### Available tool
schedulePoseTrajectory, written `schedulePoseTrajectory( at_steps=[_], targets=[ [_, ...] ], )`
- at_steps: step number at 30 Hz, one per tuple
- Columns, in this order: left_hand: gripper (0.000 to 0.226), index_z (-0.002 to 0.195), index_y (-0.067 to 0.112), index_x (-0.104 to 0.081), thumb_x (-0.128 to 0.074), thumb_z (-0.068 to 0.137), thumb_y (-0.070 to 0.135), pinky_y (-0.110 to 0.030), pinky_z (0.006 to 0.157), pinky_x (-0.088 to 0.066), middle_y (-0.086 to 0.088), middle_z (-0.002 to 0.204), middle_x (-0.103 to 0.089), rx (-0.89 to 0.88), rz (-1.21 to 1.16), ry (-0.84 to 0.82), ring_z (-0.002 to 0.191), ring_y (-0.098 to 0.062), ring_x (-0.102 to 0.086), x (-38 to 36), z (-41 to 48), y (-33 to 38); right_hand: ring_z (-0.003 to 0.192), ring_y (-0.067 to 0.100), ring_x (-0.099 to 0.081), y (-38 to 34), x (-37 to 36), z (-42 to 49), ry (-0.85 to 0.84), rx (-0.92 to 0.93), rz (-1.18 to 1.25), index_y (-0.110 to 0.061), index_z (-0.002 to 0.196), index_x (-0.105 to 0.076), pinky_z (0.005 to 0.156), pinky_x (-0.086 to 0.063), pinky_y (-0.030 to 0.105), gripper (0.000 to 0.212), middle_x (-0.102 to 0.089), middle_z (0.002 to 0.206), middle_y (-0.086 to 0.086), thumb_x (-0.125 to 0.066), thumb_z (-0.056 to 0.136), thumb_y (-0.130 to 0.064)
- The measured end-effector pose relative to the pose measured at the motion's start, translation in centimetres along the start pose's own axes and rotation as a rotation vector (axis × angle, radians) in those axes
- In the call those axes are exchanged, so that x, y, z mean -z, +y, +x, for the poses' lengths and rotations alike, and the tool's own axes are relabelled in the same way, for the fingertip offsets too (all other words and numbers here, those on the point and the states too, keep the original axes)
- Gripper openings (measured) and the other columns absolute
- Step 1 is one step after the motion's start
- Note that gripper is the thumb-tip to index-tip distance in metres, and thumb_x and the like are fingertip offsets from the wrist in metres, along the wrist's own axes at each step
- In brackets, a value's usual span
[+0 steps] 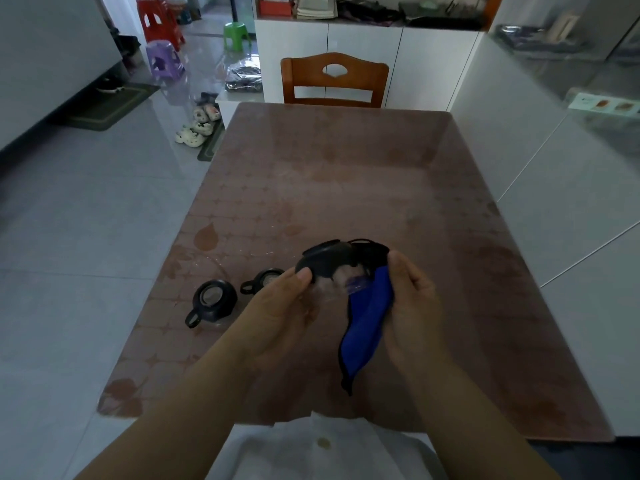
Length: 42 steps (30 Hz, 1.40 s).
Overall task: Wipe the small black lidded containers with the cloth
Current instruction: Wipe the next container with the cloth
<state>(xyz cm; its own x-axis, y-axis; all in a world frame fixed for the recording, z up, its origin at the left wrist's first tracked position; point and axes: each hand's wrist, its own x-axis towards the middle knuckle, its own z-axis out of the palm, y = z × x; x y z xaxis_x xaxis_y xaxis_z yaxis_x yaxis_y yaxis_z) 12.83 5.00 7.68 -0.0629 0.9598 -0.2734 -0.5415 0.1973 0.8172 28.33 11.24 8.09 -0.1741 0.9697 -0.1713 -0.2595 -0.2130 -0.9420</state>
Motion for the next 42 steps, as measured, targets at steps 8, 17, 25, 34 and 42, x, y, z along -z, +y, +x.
schedulePoseTrajectory(
  at_steps=[8,17,25,34,42],
  targets=[
    [0.046,0.115,0.013,-0.062,-0.062,0.079,0.041,-0.04,0.096,-0.038,-0.004,0.098,-0.07,0.096,0.182,0.069,0.096,-0.023,-0.061,0.5,-0.1,1.3,0.096,0.032,-0.067,-0.1,-0.1,-0.3,-0.077,0.127,-0.095,-0.041,0.098,-0.071,0.083,-0.053,0.057,0.04,-0.074,0.103,-0.004,-0.072,0.062,-0.057],
    [0.117,0.129,0.021,-0.048,-0.072,0.031,0.08,-0.049,0.105,-0.042,-0.006,0.126,-0.06,0.129,0.399,0.109,0.116,-0.024,-0.058,-1.2,-0.1,1.6,0.098,-0.006,-0.062,-0.3,-0.8,-1.8,-0.313,0.444,-0.411,-0.051,0.11,-0.056,0.084,-0.048,0.009,0.037,-0.064,0.095,-0.037,-0.069,0.08,-0.034],
    [0.099,0.123,0.009,-0.049,-0.075,0.04,0.058,-0.042,0.089,-0.053,-0.013,0.111,-0.065,0.071,0.371,0.2,0.098,-0.029,-0.065,-1.1,0.2,1.2,0.095,-0.007,-0.063,-0.8,-0.3,-1.9,-0.464,0.417,-0.523,-0.043,0.111,-0.054,0.082,-0.047,0.009,0.043,-0.065,0.091,-0.037,-0.066,0.072,-0.029],
    [0.114,0.127,0.016,-0.047,-0.081,0.031,0.068,-0.032,0.074,-0.053,-0.005,0.11,-0.062,0.014,0.402,0.088,0.086,-0.014,-0.064,-0.9,0.2,0.9,0.108,0.005,-0.062,-1.7,-0.3,-0.9,-0.286,0.41,-0.342,-0.035,0.098,-0.071,0.091,-0.051,0.021,0.016,-0.068,0.11,-0.017,-0.062,0.084,-0.034],
    [0.096,0.122,0.019,-0.047,-0.086,0.04,0.052,-0.04,0.094,-0.052,-0.007,0.12,-0.062,-0.028,0.361,0.021,0.107,-0.023,-0.064,-1.3,0.1,1.3,0.126,0.003,-0.049,-1.7,-3.2,-1.6,-0.298,0.284,-0.34,-0.045,0.112,-0.057,0.101,-0.044,0.02,0.026,-0.057,0.13,-0.019,-0.038,0.095,-0.047]
  ],
)
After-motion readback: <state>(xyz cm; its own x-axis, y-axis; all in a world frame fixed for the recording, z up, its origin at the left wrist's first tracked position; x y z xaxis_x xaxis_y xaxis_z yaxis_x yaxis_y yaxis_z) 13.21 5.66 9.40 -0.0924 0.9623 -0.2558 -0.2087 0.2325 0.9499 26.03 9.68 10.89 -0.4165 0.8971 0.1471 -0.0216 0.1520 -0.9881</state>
